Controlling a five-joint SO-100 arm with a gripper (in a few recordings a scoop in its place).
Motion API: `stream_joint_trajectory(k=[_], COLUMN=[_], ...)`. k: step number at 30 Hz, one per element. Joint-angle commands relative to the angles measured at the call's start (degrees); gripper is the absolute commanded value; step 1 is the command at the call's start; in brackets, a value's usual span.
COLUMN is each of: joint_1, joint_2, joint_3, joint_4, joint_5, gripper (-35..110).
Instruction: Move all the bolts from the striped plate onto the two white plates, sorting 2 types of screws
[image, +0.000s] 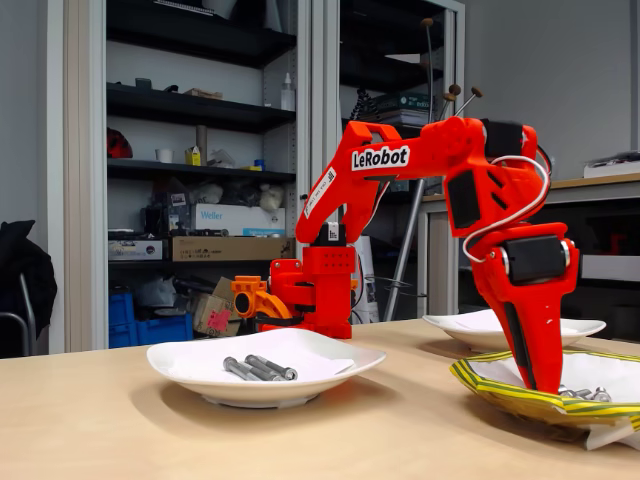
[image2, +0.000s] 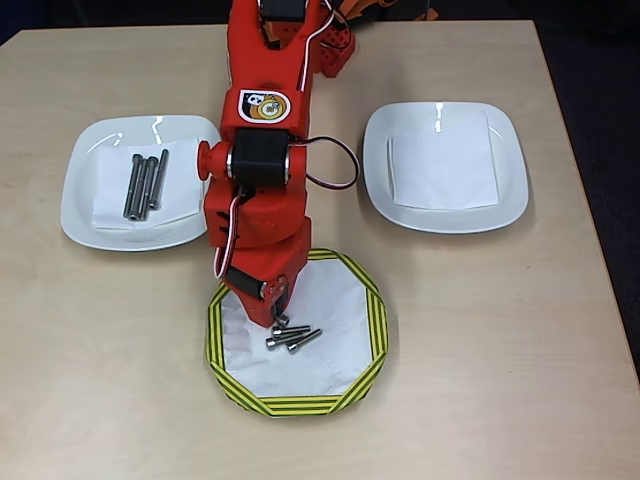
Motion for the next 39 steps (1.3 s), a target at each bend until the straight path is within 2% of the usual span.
stream_joint_trajectory(k=[1, 11, 15, 25, 33, 39], joint_1=[0.1, -2.3, -6.2, -20.1, -33.5, -41.5], joint_2=[0.7, 2.4, 11.3, 38.5, 58.5, 63.0], joint_3=[-5.3, -15.9, -3.1, 32.3, 61.6, 70.8], joint_4=[4.5, 12.8, 12.7, 8.8, -2.9, -9.6], joint_5=[2.0, 7.5, 16.5, 48.5, 73.1, 87.8], gripper=[0, 0, 0, 0, 0, 0])
